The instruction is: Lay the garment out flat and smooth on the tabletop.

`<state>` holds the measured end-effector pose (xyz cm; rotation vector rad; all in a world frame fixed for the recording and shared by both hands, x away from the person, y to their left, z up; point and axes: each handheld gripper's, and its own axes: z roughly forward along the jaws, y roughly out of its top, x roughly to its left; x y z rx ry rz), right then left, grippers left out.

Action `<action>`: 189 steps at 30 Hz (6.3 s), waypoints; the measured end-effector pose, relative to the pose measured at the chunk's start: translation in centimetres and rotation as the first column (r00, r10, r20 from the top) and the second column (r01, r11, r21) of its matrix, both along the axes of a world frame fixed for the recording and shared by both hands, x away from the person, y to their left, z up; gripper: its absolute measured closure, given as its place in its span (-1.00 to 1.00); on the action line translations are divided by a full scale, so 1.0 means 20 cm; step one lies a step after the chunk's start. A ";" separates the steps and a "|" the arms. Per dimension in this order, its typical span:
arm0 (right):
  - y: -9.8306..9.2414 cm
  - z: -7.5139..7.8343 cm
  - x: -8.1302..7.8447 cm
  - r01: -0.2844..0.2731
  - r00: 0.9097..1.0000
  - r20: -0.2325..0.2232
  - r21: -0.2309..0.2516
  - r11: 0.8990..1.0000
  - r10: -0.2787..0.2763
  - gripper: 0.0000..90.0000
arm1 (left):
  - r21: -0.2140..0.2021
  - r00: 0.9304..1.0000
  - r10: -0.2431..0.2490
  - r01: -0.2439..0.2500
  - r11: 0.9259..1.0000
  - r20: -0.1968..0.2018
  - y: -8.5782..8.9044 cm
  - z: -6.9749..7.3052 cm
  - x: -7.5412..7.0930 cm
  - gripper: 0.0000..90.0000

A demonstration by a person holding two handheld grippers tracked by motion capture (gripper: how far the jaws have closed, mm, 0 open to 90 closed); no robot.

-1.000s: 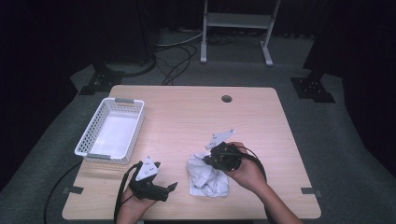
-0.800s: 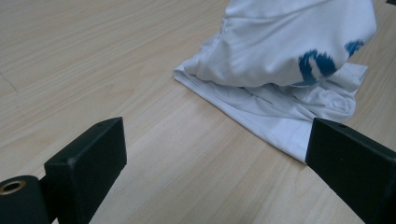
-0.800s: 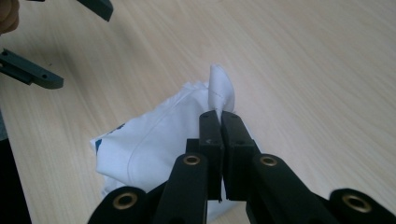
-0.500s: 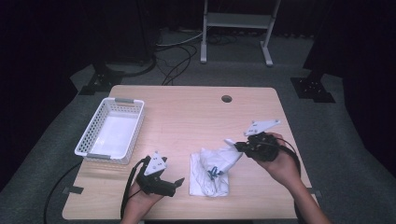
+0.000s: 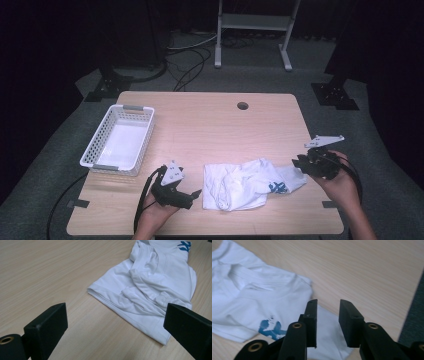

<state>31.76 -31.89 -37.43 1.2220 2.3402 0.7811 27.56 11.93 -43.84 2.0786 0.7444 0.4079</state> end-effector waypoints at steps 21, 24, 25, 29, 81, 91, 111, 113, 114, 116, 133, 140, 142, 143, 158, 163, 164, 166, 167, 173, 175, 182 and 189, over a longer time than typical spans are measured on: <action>0.18 -0.22 0.17 -0.180 0.977 -0.088 0.153 0.972 0.195 0.03 | -0.011 0.996 -0.079 0.079 0.997 -0.029 -0.19 0.02 0.09 -0.71; 0.18 -0.23 0.19 -0.188 0.974 -0.093 0.158 0.969 0.204 0.03 | -0.009 0.996 -0.086 0.086 0.996 -0.039 -0.24 0.01 0.11 -0.69; 0.19 -0.24 0.20 -0.194 0.973 -0.094 0.158 0.968 0.210 0.03 | -0.011 0.995 -0.088 0.087 0.996 -0.044 -0.25 0.01 0.11 -0.65; 0.20 -0.26 0.24 -0.209 0.969 -0.100 0.163 0.964 0.227 0.03 | -0.003 0.993 -0.097 0.097 0.995 -0.062 -0.31 -0.01 0.13 -0.56; 0.27 -0.35 0.21 -0.286 0.938 -0.156 0.161 0.945 0.311 0.98 | 0.066 0.970 -0.163 0.177 0.982 -0.179 -0.42 -0.07 0.19 0.81; 0.36 -0.29 0.12 -0.321 0.929 -0.138 0.165 0.932 0.345 0.98 | 0.096 0.971 -0.171 0.189 0.977 -0.168 -0.33 -0.03 0.16 0.81; 0.51 -0.18 -0.07 -0.372 0.918 -0.080 0.173 0.912 0.389 0.98 | 0.133 0.963 -0.234 0.252 0.959 -0.137 -0.22 0.10 0.14 0.84; 0.51 -0.17 -0.08 -0.373 0.918 -0.074 0.172 0.912 0.390 0.98 | 0.141 0.960 -0.245 0.264 0.954 -0.137 -0.21 0.11 0.15 0.84; 0.51 -0.16 -0.08 -0.374 0.918 -0.071 0.172 0.911 0.390 0.98 | 0.149 0.959 -0.248 0.267 0.952 -0.138 -0.21 0.12 0.15 0.85; 0.51 -0.15 -0.09 -0.369 0.920 -0.069 0.174 0.913 0.385 0.98 | 0.147 0.955 -0.258 0.278 0.949 -0.144 -0.19 0.13 0.16 0.86; 0.53 -0.05 -0.12 -0.373 0.922 -0.035 0.196 0.907 0.386 0.98 | 0.136 0.938 -0.323 0.339 0.931 -0.128 -0.12 0.25 0.20 0.88; 0.54 -0.01 -0.14 -0.382 0.919 -0.022 0.203 0.902 0.394 0.98 | 0.146 0.928 -0.355 0.368 0.918 -0.109 -0.12 0.32 0.18 0.88; 0.54 0.01 -0.14 -0.385 0.918 -0.017 0.200 0.901 0.396 0.98 | 0.153 0.926 -0.363 0.375 0.914 -0.102 -0.12 0.35 0.18 0.88; 0.54 0.01 -0.14 -0.383 0.919 -0.016 0.200 0.902 0.394 0.98 | 0.152 0.925 -0.368 0.380 0.913 -0.100 -0.12 0.36 0.18 0.88; 0.54 0.14 -0.04 -0.403 0.915 0.028 0.140 0.904 0.403 0.98 | 0.175 0.914 -0.400 0.405 0.897 -0.063 -0.15 0.52 0.32 0.88; 0.55 0.18 0.04 -0.409 0.912 0.033 0.128 0.904 0.408 0.98 | 0.175 0.918 -0.394 0.396 0.901 -0.051 -0.17 0.55 0.41 0.88; 0.55 0.18 0.04 -0.409 0.912 0.033 0.128 0.904 0.408 0.98 | 0.175 0.918 -0.394 0.396 0.901 -0.051 -0.17 0.55 0.41 0.88; 0.55 0.20 0.09 -0.407 0.913 0.034 0.124 0.905 0.406 0.98 | 0.173 0.925 -0.378 0.379 0.909 -0.041 -0.17 0.57 0.49 0.88; 0.55 0.21 0.13 -0.404 0.914 0.032 0.117 0.907 0.404 0.98 | 0.184 0.930 -0.366 0.365 0.913 -0.032 -0.17 0.59 0.53 0.88; 0.57 0.37 0.52 -0.298 0.950 0.107 0.034 0.954 0.293 0.97 | 0.218 0.975 -0.097 0.053 0.975 0.198 -0.24 0.72 0.96 0.85; 0.59 0.46 0.72 -0.150 0.968 0.198 -0.020 0.988 0.151 0.63 | 0.207 0.978 -0.012 -0.033 0.978 0.209 -0.27 0.75 1.10 0.62; 0.60 0.48 0.90 -0.055 0.982 0.181 0.022 0.998 0.050 0.32 | 0.159 0.995 0.013 -0.029 0.987 0.099 -0.26 0.66 1.18 0.20; 0.55 0.28 0.82 -0.062 0.993 0.101 0.035 0.997 0.058 0.22 | 0.135 1.000 0.000 -0.004 0.991 0.031 -0.20 0.55 1.09 0.05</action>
